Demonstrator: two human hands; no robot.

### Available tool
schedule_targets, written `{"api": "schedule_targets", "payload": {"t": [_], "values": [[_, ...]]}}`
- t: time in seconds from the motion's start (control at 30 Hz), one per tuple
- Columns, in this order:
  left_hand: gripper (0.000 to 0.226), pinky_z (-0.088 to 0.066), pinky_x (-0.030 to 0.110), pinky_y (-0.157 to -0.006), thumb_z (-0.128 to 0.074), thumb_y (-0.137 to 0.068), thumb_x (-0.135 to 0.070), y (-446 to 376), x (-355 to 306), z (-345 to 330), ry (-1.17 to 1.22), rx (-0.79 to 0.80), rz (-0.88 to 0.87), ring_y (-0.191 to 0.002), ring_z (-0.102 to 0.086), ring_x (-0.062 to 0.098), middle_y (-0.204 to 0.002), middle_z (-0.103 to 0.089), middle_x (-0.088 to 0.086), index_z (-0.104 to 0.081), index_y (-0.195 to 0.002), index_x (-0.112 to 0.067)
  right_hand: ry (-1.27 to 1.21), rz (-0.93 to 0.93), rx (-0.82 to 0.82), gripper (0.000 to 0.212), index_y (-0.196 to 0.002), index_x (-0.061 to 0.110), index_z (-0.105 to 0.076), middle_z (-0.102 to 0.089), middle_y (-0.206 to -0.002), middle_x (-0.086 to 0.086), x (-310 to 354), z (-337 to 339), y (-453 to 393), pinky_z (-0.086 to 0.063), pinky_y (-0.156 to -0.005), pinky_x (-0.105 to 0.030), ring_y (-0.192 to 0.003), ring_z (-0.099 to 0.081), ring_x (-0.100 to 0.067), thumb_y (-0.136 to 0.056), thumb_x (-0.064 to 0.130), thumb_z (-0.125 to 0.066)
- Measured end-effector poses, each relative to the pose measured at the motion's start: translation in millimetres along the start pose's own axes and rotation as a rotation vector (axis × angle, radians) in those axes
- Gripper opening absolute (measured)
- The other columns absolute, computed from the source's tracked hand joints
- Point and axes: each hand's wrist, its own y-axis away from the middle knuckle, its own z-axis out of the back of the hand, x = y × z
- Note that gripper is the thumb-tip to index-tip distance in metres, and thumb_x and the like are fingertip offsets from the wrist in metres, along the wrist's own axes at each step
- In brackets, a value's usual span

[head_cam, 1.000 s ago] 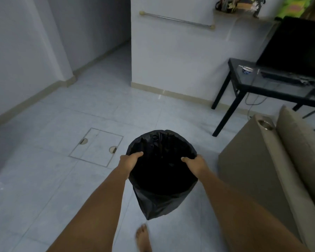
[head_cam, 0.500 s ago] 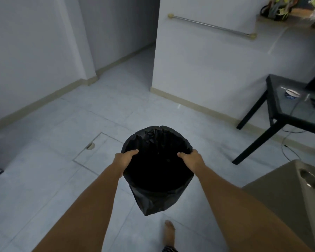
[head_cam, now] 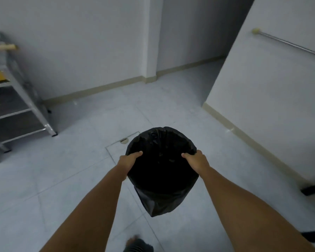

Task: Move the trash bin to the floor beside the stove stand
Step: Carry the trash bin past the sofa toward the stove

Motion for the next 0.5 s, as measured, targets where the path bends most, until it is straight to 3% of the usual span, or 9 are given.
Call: {"api": "schedule_targets", "payload": {"t": [0.13,0.27,0.37,0.5], "values": [[0.095,-0.043,0.039,-0.091,-0.077,-0.075,-0.049,-21,-14,41,0.086,-0.087,0.007,-0.128,-0.055,0.038,-0.145,-0.054,0.018,-0.041,-0.149,-0.001,0.068,0.076,0.116,0.081,-0.146,0.006,-0.043,-0.053,-0.143,-0.019,54,-41,-34,-0.046,-0.108,-0.049,-0.127,-0.055,-0.039,-0.082,0.047,-0.069],[0.120,-0.051,0.045,-0.095,-0.078,-0.047,-0.061,-63,-24,94,0.167,-0.180,0.002,-0.121,-0.059,0.039,-0.141,-0.057,0.018,-0.043,-0.147,-0.004,0.144,0.155,0.225,0.083,-0.144,0.009,-0.047,-0.056,-0.140,-0.017,108,-94,-69,-0.048,-0.105,-0.048,-0.124,-0.058,-0.038,-0.076,0.051,-0.069],[0.108,-0.050,0.043,-0.090,-0.078,-0.059,-0.057,-90,-44,131,0.229,-0.233,-0.003,-0.120,-0.060,0.039,-0.140,-0.058,0.019,-0.044,-0.146,-0.003,0.185,0.183,0.291,0.082,-0.144,0.009,-0.046,-0.056,-0.141,-0.017,155,-134,-95,-0.049,-0.103,-0.046,-0.124,-0.058,-0.037,-0.077,0.049,-0.069],[0.095,-0.046,0.044,-0.095,-0.076,-0.074,-0.051,-139,-85,186,0.258,-0.280,0.017,-0.126,-0.056,0.040,-0.144,-0.054,0.020,-0.042,-0.148,-0.001,0.221,0.194,0.354,0.084,-0.142,0.010,-0.048,-0.058,-0.138,-0.016,226,-193,-138,-0.050,-0.103,-0.047,-0.121,-0.059,-0.037,-0.072,0.053,-0.067]]}}
